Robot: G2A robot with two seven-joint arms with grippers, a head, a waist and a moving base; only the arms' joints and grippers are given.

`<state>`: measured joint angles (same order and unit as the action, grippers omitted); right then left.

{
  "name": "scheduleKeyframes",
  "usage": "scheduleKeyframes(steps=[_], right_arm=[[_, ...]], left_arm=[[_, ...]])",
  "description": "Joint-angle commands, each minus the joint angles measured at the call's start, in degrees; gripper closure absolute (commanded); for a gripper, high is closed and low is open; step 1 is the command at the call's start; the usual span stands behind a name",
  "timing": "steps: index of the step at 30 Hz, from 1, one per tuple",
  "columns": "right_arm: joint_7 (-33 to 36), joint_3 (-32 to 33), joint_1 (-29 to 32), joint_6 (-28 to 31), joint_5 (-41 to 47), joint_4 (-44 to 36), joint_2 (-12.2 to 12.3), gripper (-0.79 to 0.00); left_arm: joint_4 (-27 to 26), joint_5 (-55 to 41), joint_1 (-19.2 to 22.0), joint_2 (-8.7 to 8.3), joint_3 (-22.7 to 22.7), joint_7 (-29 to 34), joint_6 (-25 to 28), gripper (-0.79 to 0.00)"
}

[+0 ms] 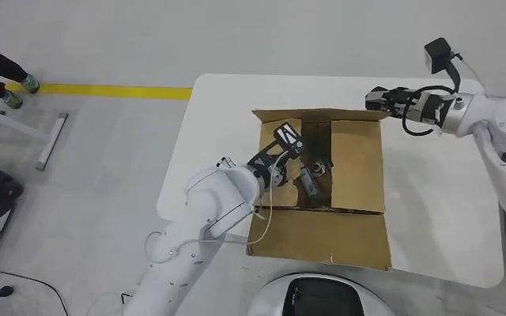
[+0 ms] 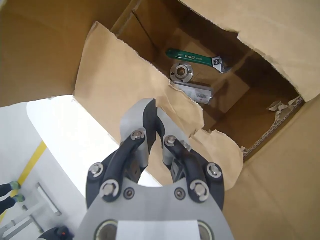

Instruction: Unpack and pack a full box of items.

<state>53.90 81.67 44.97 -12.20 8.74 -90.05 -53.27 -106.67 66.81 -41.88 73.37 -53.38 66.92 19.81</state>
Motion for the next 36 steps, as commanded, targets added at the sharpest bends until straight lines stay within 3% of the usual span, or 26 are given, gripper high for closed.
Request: scheduleKeyframes(steps=[1, 3, 4, 5, 6, 13, 23, 29, 36], right_arm=[[-0.1, 0.3, 1.3, 0.3, -1.1, -1.5, 0.2, 0.0], [-0.3, 0.6, 2.3, 0.1, -1.4, -2.6, 0.3, 0.0], [-0.4, 0.6, 2.7, 0.3, -1.6, -3.2, 0.4, 0.0], [-0.5, 0.6, 3.2, 0.4, -2.2, -3.7, 0.5, 0.0], [-0.4, 0.5, 3.7, 0.6, -3.3, -4.3, 0.6, 0.0], [-3.3, 0.2, 7.6, 2.1, -4.5, -7.1, 0.7, 0.0], [-8.8, 0.2, 13.2, 7.5, -9.3, -12.1, 0.8, 0.0], [-11.2, 1.4, 16.4, 9.2, -11.7, -14.2, 1.0, 0.0], [-14.1, 1.8, 18.1, 9.8, -13.9, -15.5, 1.0, 0.0]], left_arm=[[-0.4, -0.1, -0.4, -0.02, -0.1, -0.1, -0.3, 0.0], [-1.0, 0.4, -0.7, -0.08, -0.1, 0.3, -0.1, 0.0], [-1.2, 0.8, -0.8, -0.12, 0.0, 0.6, -0.1, -0.157], [-1.4, 1.2, -1.0, -0.14, -0.2, 0.7, -0.7, -0.499], [-1.6, 1.0, -1.2, -0.15, -0.6, 0.7, -1.6, -0.785], [-5.3, 0.0, -4.1, -1.01, -5.9, 3.5, -3.5, -0.785], [-18.5, 1.6, -14.8, -3.71, -17.8, 11.4, 0.2, -0.785], [-22.3, 2.6, -19.7, -4.79, -24.8, 13.1, 0.3, -0.785], [-23.8, 1.0, -25.1, -6.43, -25.8, 11.8, 5.7, -0.785]])
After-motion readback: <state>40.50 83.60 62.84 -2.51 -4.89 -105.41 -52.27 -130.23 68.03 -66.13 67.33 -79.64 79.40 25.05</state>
